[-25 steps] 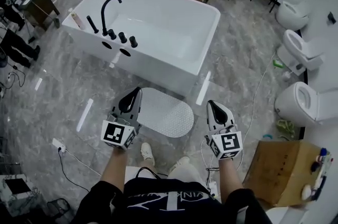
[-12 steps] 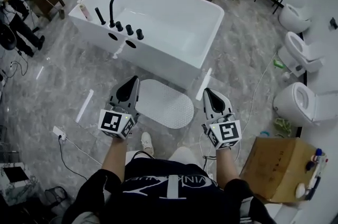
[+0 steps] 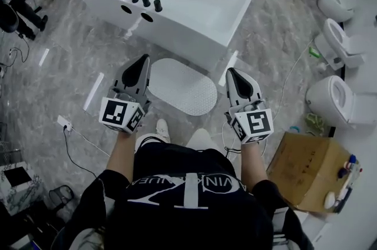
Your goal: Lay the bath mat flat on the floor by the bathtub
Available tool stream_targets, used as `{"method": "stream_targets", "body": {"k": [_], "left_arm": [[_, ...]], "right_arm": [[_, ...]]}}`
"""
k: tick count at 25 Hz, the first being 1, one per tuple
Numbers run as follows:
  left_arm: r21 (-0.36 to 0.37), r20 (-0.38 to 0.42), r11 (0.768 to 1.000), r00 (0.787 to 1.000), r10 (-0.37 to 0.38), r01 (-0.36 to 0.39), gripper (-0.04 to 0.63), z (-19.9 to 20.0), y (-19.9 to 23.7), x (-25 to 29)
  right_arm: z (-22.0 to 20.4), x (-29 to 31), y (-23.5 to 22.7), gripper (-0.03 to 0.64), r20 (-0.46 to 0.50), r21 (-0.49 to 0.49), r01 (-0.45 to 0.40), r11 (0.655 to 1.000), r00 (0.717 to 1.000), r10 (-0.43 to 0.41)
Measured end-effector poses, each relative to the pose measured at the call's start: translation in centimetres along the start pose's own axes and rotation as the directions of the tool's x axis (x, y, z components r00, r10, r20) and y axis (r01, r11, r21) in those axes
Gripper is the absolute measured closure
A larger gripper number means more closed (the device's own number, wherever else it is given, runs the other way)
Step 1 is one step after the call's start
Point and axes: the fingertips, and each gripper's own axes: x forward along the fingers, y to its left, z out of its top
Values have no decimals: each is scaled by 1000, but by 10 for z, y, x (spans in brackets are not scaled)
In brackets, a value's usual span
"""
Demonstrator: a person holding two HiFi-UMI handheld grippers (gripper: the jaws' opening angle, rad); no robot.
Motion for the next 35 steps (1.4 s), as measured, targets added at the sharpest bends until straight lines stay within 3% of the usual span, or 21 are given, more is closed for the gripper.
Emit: {"method": "stream_targets", "body": {"k": [19, 35], "left_arm": [[31, 29, 1000, 1000, -3, 2, 581, 1, 5, -18], [17, 21, 1000, 1000, -10, 9, 581, 1, 4, -17]], "right_arm": [[-8, -12, 12, 592, 4, -35, 32, 999, 1000, -31], [-14, -21, 14, 592, -23, -25, 40, 999, 999, -41]]}}
